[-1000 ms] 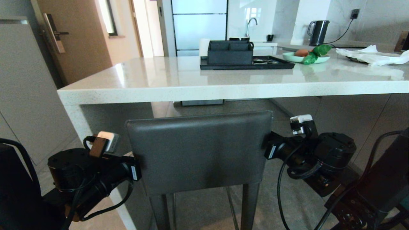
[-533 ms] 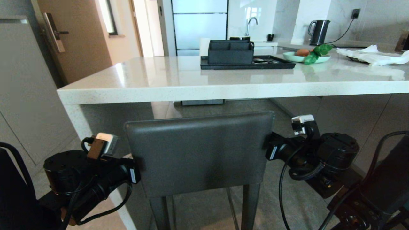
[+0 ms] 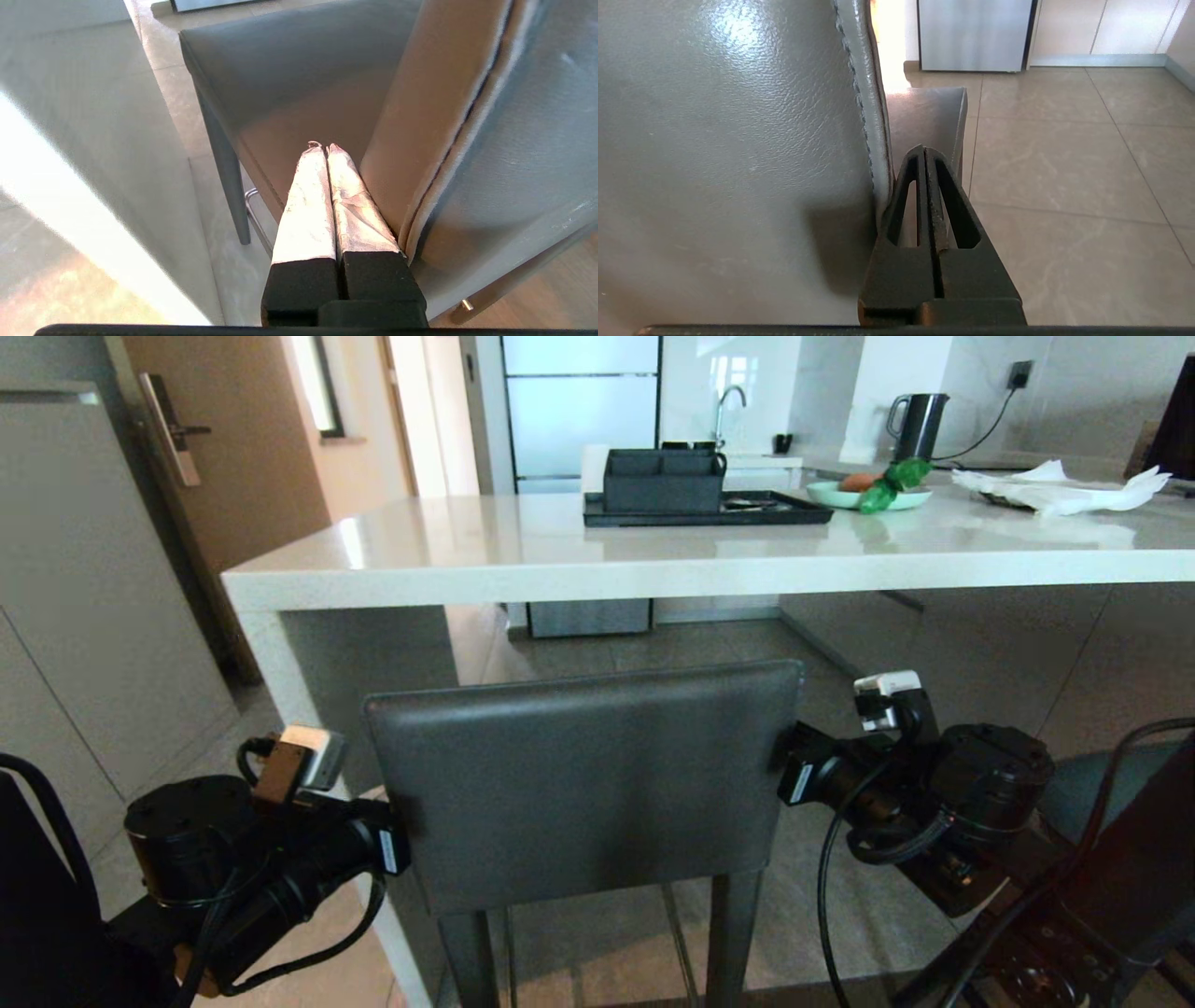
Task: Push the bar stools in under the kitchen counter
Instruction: Pull the gray chair out from under the dining table
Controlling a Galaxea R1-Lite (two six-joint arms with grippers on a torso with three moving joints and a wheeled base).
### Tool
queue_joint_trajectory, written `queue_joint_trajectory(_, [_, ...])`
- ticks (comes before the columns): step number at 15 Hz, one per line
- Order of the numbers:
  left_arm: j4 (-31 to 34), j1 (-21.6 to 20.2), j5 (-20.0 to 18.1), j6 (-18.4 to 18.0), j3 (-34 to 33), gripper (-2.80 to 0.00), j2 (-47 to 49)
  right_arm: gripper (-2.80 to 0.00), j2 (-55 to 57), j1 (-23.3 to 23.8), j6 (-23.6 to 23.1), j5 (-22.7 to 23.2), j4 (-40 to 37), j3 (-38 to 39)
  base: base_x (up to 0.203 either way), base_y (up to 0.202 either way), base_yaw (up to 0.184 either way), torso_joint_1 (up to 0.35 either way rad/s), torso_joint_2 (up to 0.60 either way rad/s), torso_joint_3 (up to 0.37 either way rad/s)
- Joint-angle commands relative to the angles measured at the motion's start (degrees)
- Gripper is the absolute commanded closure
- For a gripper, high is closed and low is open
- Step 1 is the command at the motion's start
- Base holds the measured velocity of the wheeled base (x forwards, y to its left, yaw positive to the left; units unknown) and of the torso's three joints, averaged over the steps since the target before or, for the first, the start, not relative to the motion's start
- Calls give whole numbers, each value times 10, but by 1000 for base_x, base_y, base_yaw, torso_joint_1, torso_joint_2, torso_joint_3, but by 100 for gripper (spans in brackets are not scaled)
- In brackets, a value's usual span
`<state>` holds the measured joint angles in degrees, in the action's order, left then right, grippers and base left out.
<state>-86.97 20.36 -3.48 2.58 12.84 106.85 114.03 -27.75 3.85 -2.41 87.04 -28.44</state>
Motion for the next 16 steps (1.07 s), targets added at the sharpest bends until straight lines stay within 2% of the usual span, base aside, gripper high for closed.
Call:
queue_joint_trajectory(1, [-7,1,0,1,1,0,-2,0,-1,0,1,0,6,0,-190,0,-2,4,4,-1])
queue_joint_trajectory(16, [-7,14,1,-9,0,0,-10,0,-6,0,2,-1,6,3,-196,0,-2,3,3,1])
